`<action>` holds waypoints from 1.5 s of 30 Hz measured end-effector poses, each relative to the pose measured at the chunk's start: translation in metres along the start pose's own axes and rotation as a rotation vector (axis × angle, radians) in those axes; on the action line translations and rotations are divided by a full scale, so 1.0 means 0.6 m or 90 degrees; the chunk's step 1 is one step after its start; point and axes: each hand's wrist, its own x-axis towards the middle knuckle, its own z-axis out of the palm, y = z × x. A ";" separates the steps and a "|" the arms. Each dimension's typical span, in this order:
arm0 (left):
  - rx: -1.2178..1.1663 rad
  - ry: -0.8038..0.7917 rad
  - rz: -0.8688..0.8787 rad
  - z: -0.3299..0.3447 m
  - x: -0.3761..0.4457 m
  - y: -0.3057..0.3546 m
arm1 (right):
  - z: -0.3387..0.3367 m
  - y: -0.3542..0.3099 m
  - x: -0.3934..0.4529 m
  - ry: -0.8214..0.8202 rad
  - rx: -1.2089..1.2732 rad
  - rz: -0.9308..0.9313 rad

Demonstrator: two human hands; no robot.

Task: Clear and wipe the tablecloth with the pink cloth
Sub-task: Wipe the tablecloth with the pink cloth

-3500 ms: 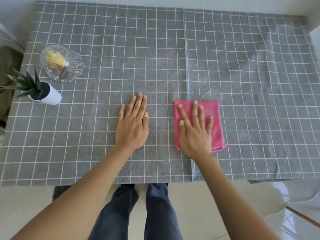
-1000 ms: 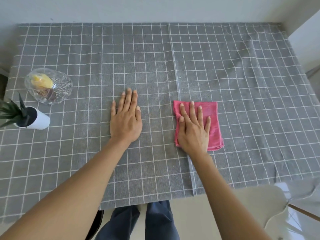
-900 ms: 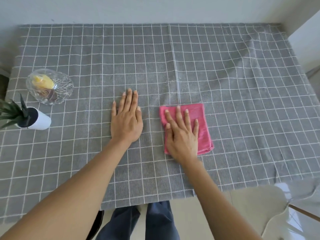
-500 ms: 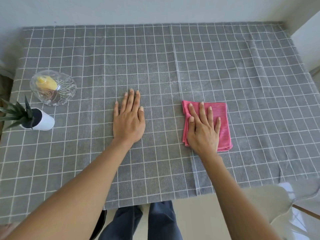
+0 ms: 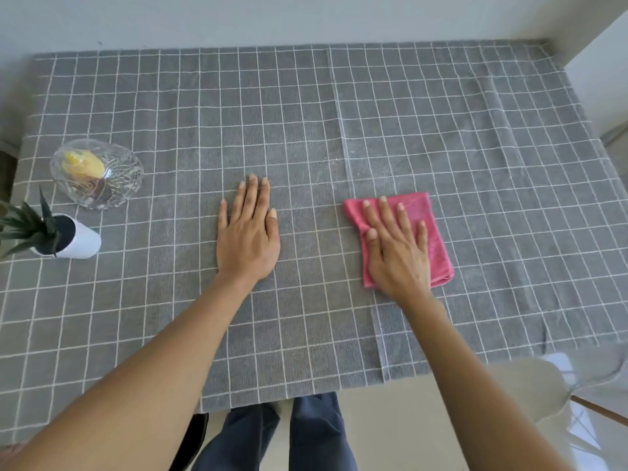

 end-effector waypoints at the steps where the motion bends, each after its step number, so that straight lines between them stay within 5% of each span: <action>1: 0.001 0.000 0.000 0.000 0.000 0.000 | -0.005 0.010 0.008 0.009 0.007 0.037; 5: 0.006 -0.003 -0.006 0.000 0.000 0.002 | -0.005 -0.011 0.013 0.020 0.037 0.089; 12: -0.004 0.002 -0.002 -0.002 -0.002 0.003 | 0.010 -0.049 0.006 -0.007 0.016 -0.065; 20: 0.000 -0.001 -0.006 0.000 0.000 0.003 | -0.010 0.005 0.041 0.027 0.032 0.111; 28: -0.004 0.003 -0.007 -0.004 -0.002 0.006 | 0.018 -0.088 -0.003 -0.038 0.038 -0.101; 37: -0.005 -0.009 -0.007 -0.005 -0.001 0.004 | -0.012 -0.002 0.039 0.007 0.052 0.113; 45: -0.015 -0.001 -0.004 -0.004 -0.001 0.006 | 0.009 -0.055 0.006 -0.032 0.063 -0.080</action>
